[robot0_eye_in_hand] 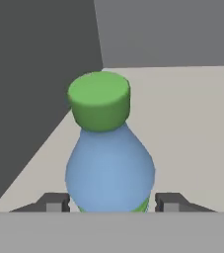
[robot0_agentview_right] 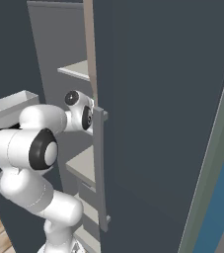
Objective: Take the bottled waters from the counter and place them in the freezer to freeze. Close the freezer door after placing the bottles.
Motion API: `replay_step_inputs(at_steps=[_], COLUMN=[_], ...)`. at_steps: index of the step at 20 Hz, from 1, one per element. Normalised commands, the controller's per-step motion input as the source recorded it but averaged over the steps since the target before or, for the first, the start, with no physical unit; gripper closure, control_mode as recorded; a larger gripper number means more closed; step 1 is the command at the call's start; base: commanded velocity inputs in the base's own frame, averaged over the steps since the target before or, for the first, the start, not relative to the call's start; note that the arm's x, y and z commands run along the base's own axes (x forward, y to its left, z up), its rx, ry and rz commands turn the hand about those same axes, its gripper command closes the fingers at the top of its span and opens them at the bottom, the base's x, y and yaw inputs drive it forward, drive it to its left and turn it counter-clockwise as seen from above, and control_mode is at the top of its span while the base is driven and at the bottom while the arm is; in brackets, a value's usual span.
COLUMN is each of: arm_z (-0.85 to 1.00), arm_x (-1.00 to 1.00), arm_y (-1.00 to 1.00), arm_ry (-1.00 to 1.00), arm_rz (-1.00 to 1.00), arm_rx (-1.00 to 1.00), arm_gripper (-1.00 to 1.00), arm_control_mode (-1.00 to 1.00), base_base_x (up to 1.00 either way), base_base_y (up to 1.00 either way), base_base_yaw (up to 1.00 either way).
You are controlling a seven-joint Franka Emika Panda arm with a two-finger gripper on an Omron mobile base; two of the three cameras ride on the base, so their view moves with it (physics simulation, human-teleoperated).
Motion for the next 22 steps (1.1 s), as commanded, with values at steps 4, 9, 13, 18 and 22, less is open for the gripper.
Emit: replay_step_inputs(at_steps=[4, 9, 13, 18, 22], arm_z=[-0.10, -0.10, -0.03, 0.00, 0.18], arm_x=[0.00, 0.00, 0.00, -0.10, -0.40], arm_y=[0.00, 0.00, 0.00, 0.00, 0.04], arm_ry=[0.00, 0.00, 0.00, -0.02, -0.08], arm_rz=[0.00, 0.00, 0.00, 0.00, 0.00], arm_rx=[0.00, 0.00, 0.00, 0.00, 0.00], arm_gripper=[-1.00, -1.00, -1.00, -1.00, -1.00], arm_control_mode=[-1.00, -1.00, -1.00, -1.00, -1.00], base_base_x=[0.00, 0.00, 0.00, 0.00, 0.00], base_base_y=[0.00, 0.00, 0.00, 0.00, 0.00], base_base_yaw=[0.00, 0.00, 0.00, 0.00, 0.00])
